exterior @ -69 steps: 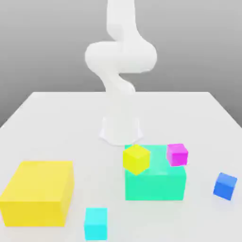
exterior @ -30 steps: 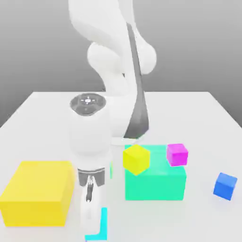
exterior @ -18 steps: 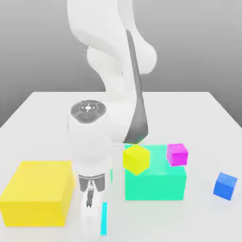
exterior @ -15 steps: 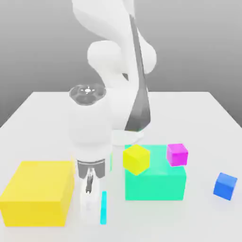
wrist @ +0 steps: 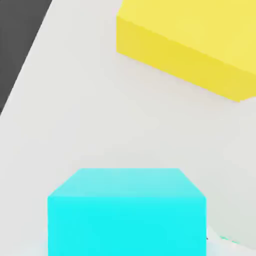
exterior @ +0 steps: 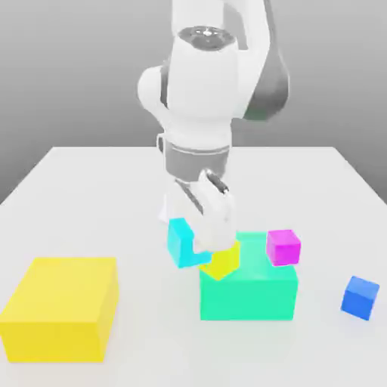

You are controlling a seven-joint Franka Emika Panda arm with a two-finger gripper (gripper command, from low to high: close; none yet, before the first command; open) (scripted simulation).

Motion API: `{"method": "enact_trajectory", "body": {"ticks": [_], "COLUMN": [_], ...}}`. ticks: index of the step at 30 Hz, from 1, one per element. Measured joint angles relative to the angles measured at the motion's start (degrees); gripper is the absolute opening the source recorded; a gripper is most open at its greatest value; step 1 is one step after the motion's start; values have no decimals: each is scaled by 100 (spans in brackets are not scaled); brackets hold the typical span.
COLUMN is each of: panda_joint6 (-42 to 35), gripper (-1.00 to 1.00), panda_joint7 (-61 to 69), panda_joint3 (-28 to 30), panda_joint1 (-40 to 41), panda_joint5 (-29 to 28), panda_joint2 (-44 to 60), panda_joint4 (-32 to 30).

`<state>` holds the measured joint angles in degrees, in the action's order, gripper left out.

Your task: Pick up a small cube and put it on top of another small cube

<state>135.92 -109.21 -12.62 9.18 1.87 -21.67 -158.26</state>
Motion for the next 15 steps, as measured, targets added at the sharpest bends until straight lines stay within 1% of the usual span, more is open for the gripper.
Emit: {"method": "enact_trajectory", "body": {"ticks": [6, 8, 11, 12, 15], "panda_joint6": [-532, -238, 442, 647, 647], "gripper": [-100, -100, -100, 100, 100], "panda_joint7": [881, 968, 990, 990, 990], "panda_joint3": [204, 191, 127, 105, 105], "panda_joint1": [-651, -706, -707, -704, -704], "panda_joint5": [521, 586, 628, 637, 637], "panda_joint2": [-1119, -983, -521, -377, -377], "panda_joint4": [-504, -654, -869, -930, -930]}}
